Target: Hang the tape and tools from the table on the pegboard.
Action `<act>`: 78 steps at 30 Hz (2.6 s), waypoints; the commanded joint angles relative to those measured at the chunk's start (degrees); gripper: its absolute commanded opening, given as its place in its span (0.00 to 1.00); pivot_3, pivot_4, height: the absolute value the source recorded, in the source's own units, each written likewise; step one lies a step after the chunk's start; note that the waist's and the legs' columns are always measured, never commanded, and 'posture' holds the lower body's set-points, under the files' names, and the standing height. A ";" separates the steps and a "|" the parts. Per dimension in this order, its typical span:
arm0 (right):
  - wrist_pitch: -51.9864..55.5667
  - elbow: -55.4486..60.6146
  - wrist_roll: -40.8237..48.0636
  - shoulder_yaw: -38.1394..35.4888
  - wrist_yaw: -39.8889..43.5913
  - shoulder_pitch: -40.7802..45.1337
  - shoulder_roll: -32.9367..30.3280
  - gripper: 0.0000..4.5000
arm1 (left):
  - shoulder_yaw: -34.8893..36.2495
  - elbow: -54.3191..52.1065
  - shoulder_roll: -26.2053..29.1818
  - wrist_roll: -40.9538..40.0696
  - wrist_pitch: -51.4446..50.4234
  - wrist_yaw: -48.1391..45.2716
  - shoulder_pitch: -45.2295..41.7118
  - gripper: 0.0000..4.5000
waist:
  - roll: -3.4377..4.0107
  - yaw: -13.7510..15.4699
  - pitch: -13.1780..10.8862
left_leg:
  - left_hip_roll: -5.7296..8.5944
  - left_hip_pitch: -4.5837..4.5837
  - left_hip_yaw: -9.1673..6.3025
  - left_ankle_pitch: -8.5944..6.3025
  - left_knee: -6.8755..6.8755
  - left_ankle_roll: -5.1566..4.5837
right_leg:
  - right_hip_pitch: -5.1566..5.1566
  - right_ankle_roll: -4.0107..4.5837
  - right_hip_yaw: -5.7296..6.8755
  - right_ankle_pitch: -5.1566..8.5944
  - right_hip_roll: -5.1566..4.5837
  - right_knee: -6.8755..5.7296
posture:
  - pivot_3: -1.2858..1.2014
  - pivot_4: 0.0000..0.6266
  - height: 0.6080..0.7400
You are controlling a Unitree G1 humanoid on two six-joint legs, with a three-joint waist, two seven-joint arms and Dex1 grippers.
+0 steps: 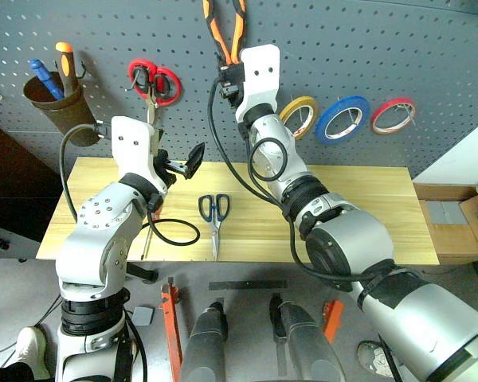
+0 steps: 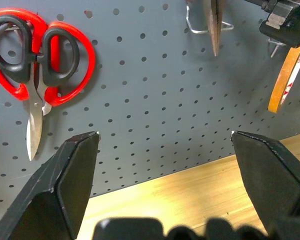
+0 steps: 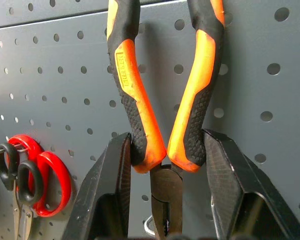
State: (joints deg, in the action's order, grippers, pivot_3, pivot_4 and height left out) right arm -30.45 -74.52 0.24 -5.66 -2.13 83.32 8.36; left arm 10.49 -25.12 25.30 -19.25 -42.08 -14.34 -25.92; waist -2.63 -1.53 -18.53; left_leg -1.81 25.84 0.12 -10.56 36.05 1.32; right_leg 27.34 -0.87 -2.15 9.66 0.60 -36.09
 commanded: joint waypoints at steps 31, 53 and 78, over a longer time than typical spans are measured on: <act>-4.03 0.38 -2.11 -1.20 -7.29 -0.38 1.02 0.38 | 3.33 -7.85 1.83 -1.17 -3.66 0.50 2.54 1.00 | -0.02 0.58 0.01 | 0.00 0.00 0.00 0.00 -0.01 0.00 | -0.01 0.07 0.00 -0.04 -0.01 0.00 | 0.57 0.52 1.00; -1.93 1.98 -5.45 2.60 -2.81 -4.82 1.92 0.54 | 2.49 -6.84 0.86 -1.00 -2.21 0.59 2.50 1.00 | -0.03 1.12 0.02 | 0.00 0.00 0.03 0.00 -0.01 0.01 | -0.01 0.09 -0.01 -0.05 -0.02 0.01 | 0.55 0.50 1.00; 19.93 50.56 1.23 9.84 19.39 -33.88 -3.78 0.99 | -2.38 -5.34 -3.36 3.13 -1.74 5.81 2.98 1.00 | -0.06 1.14 0.07 | -0.07 -0.02 -0.03 0.01 0.08 0.02 | -0.06 0.07 0.01 -0.08 -0.19 -0.12 | 0.53 0.49 1.00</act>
State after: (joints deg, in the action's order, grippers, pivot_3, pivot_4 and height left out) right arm -14.84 -33.14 -0.43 2.72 14.19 50.86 5.38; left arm 8.90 -28.45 22.85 -17.25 -43.76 -10.37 -23.58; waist -2.69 -0.39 -18.46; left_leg -1.87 25.82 0.10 -10.55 36.18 1.34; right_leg 27.28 -0.80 -2.14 9.58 0.39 -36.24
